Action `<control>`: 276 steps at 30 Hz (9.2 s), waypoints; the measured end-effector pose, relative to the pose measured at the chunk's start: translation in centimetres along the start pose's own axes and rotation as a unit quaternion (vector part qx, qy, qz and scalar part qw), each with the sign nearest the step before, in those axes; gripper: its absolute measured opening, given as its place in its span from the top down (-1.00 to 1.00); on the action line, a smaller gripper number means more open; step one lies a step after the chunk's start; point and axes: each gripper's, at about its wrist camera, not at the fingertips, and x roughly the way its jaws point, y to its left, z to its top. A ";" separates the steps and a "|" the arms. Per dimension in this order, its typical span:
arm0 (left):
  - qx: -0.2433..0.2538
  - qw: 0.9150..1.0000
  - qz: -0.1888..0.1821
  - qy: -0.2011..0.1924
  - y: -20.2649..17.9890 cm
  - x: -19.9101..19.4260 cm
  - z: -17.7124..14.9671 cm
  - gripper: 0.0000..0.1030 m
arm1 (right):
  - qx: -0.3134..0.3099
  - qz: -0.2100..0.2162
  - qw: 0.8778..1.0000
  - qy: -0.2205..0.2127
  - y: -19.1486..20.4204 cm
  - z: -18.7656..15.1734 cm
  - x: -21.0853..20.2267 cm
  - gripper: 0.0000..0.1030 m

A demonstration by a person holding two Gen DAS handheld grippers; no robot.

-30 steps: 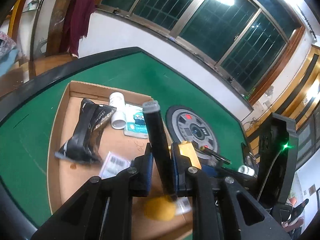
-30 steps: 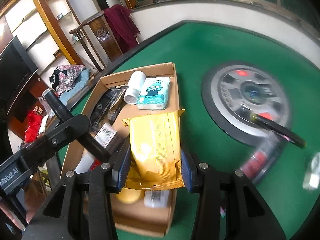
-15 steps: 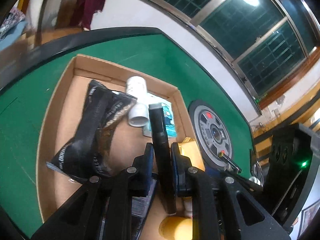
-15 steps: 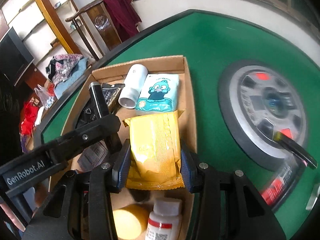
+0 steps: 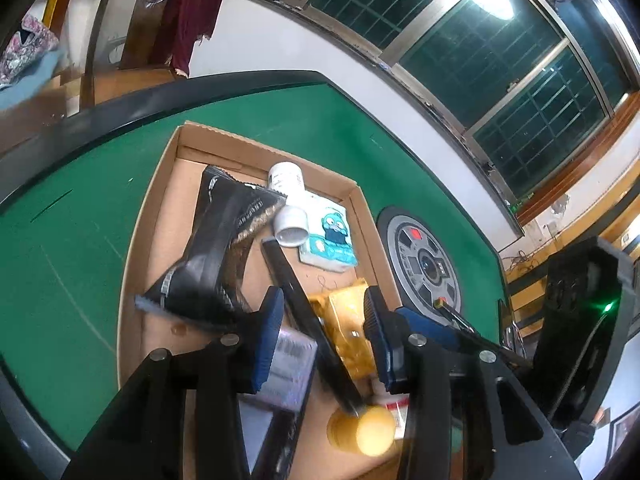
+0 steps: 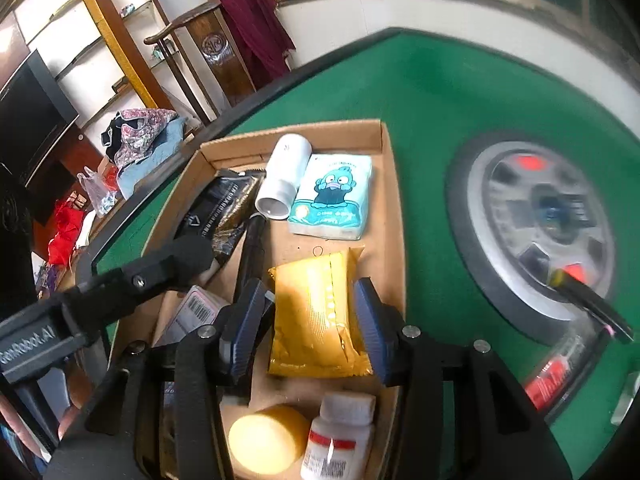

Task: Organize objects
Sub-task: 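Carry the orange bag into the tray and open the right gripper while the left gripper releases the marker there, then grasp the clear red-white tube package with the left gripper while the right gripper grasps a black marker, then carry the tube package and black marker over the cardboard tray, then open both grippers to drop the tube package and marker into the tray, then grasp a green-capped black marker with the left gripper at the pile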

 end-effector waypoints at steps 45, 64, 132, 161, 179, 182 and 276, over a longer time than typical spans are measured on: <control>0.193 0.963 0.044 0.182 -20.4 12.2 -9.6 0.30 | 0.211 0.028 0.970 -0.120 -20.5 -10.6 -17.2 0.12; 0.186 0.969 0.057 0.152 -19.0 11.3 -11.2 0.52 | 0.233 -0.052 0.971 0.013 -21.9 -11.7 -13.5 0.52; 0.223 0.961 0.115 -0.116 -16.1 -1.3 -14.3 0.79 | 0.039 -0.081 0.993 -0.078 -9.4 -11.6 -13.7 0.76; 0.109 0.972 0.141 -0.155 -6.1 -5.0 -8.8 0.79 | -0.022 -0.032 0.998 -0.053 0.5 -6.8 -8.1 0.76; 0.050 0.982 0.149 -0.100 -0.7 -2.4 -7.3 0.79 | -0.036 -0.029 0.999 0.000 3.8 -5.0 -1.5 0.75; 0.053 0.983 0.148 -0.093 -0.8 -2.1 -7.4 0.79 | -0.039 -0.039 0.998 -0.003 3.9 -5.0 -1.2 0.75; 0.286 0.949 0.116 0.067 -21.5 7.4 -17.0 0.77 | 0.128 -0.047 0.991 0.007 -21.7 -10.6 -13.8 0.43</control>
